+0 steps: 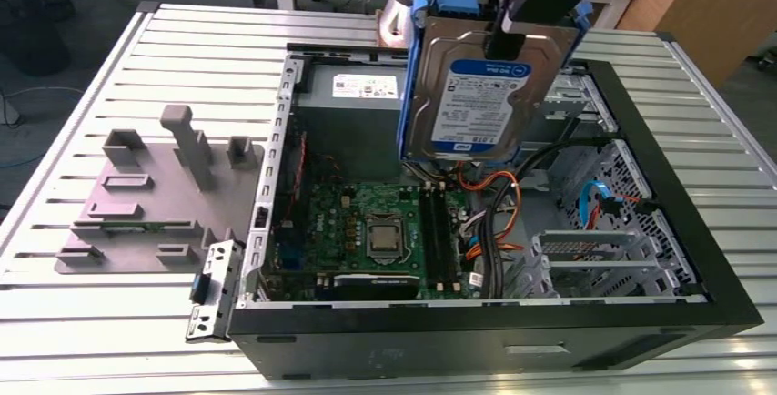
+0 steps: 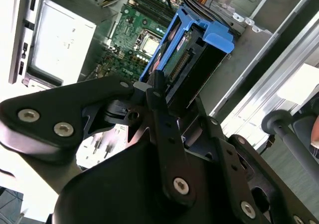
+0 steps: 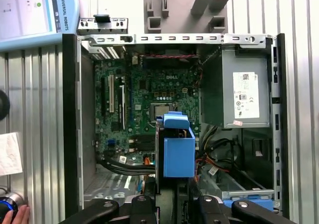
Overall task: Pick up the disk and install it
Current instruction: 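Pick up the disk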
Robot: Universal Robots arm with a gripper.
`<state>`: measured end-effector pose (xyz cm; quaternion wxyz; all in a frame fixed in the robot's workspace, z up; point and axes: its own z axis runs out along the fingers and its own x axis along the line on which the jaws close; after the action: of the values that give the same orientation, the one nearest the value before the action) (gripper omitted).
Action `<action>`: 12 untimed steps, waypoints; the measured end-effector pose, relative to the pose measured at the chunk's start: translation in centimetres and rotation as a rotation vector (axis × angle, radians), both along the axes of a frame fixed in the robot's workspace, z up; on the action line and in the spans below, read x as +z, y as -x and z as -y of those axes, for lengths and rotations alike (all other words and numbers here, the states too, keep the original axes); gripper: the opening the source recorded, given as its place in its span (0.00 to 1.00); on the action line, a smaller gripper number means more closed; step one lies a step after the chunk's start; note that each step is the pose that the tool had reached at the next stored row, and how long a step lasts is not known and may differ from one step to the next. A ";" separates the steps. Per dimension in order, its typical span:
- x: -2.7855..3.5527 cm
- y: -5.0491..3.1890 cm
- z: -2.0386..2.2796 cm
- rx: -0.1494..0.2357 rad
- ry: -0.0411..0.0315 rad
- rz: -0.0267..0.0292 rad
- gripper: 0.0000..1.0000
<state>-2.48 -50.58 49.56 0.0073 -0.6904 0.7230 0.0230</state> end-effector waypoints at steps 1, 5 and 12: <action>-0.01 0.00 0.20 -0.001 0.0001 0.0000 0.35; -0.06 0.00 1.01 -0.004 -0.0001 0.0001 0.35; -0.15 0.00 2.44 -0.009 -0.0001 0.0000 0.35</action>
<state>-2.48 -53.02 49.41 0.0075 -0.6873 0.7260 0.0230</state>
